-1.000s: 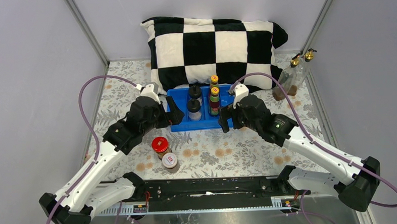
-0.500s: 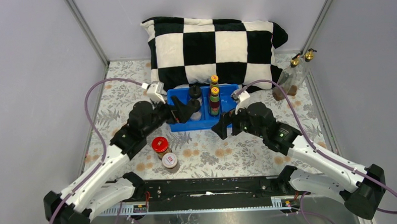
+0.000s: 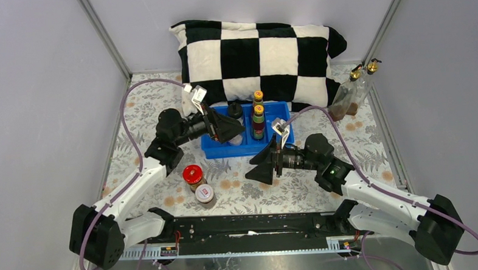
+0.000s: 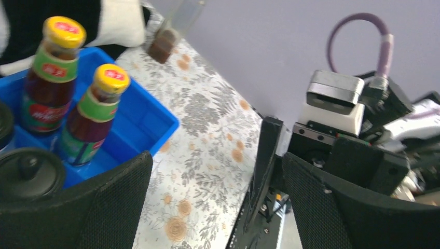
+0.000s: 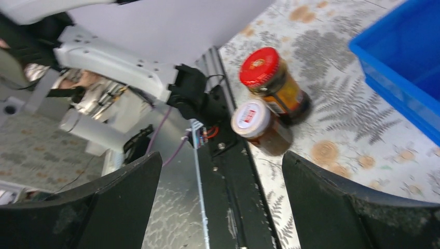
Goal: Organize the condiment bottles
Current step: Pick up the bottle from the center of the board.
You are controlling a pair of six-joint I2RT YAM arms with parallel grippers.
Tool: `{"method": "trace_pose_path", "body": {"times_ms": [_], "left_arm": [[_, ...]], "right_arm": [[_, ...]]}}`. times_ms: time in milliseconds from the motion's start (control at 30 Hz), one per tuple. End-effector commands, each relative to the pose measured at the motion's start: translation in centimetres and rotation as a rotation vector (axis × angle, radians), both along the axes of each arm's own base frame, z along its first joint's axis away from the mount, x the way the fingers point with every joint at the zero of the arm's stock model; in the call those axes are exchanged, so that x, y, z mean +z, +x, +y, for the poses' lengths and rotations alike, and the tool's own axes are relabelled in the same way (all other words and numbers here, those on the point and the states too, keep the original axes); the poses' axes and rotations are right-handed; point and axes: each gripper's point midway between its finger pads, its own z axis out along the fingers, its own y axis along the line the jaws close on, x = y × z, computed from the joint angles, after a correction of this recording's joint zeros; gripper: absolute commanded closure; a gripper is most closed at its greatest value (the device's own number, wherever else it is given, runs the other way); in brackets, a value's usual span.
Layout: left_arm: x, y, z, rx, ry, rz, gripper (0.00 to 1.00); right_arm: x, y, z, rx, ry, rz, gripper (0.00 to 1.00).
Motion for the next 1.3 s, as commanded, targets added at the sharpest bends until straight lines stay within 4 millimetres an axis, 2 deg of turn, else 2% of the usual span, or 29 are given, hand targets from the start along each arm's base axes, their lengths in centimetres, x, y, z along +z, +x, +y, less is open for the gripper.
{"method": "trace_pose_path", "body": {"times_ms": [0,200,400,533,733,900,1033,1133,1267], "left_arm": [[2.8,-3.4,-1.0,-0.242,-0.114,-0.088,0.01],[3.6,-6.1,-0.5,-0.31,-0.225,-0.112,0.01],[4.7,-7.8,0.1,-0.337,-0.294,-0.12,0.01],[5.7,-8.1,0.5,-0.317,-0.304,-0.143,0.01],[6.6,-7.2,0.3,-0.292,-0.273,-0.158,0.01],[6.6,-5.4,-0.3,-0.256,-0.211,-0.159,0.01],[6.6,-2.7,-0.5,-0.203,-0.146,-0.161,0.01],[6.4,0.4,0.0,-0.137,-0.1,-0.152,0.01],[6.1,6.1,2.1,0.041,-0.015,-0.128,0.01]], "right_arm": [[5.0,-2.4,0.4,0.147,0.217,-0.092,0.07],[6.2,-1.2,0.4,0.072,0.316,-0.116,0.06],[6.6,0.3,0.3,-0.013,0.387,-0.1,0.07],[5.5,1.1,0.4,-0.055,0.372,-0.076,0.08],[3.8,1.0,0.8,-0.039,0.331,-0.037,0.12],[2.3,0.9,0.9,-0.026,0.274,-0.007,0.18],[1.1,0.6,0.7,-0.027,0.217,0.008,0.25],[0.2,0.3,0.3,-0.033,0.172,0.015,0.3],[-1.1,0.0,-0.3,-0.056,0.071,0.019,0.3]]}}
